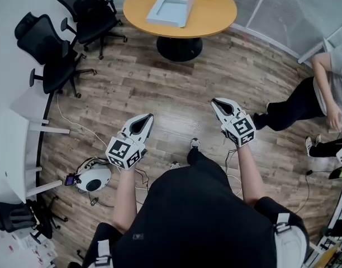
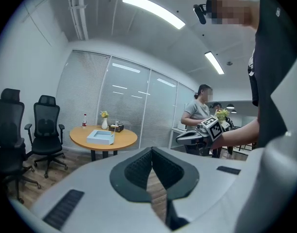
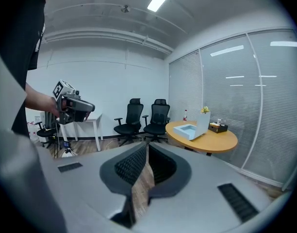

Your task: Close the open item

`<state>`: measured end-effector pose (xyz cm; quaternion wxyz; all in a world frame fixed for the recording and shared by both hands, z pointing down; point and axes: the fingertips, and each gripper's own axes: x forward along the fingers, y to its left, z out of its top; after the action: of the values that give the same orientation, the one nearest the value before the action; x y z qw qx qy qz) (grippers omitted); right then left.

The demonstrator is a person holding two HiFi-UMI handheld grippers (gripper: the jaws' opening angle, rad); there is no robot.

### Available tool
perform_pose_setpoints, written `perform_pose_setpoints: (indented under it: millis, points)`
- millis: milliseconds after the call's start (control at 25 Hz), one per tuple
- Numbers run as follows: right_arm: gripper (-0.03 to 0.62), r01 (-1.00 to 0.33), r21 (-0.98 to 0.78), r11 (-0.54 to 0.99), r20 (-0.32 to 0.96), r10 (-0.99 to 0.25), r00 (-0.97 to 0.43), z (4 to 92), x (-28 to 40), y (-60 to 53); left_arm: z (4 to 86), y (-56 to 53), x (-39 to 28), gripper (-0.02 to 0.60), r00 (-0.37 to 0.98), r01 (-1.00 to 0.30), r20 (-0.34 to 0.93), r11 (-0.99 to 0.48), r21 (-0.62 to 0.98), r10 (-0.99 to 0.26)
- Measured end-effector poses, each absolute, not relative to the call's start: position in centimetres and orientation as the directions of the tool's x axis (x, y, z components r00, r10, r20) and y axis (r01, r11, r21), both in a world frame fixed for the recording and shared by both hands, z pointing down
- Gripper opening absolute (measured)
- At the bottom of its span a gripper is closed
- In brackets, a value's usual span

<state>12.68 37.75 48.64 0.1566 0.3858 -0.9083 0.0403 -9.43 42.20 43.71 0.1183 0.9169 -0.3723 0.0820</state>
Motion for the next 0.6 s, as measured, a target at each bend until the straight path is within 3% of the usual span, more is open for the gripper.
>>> perform_pose_setpoints:
  millis: [600]
  points:
    - [0.011,-0.659,0.029,0.752,0.303,-0.635,-0.711,49.4,17.9,29.4,44.0,36.2,-3.8,0.006,0.646,-0.761,0.260,-0.632,0.146,-0.718]
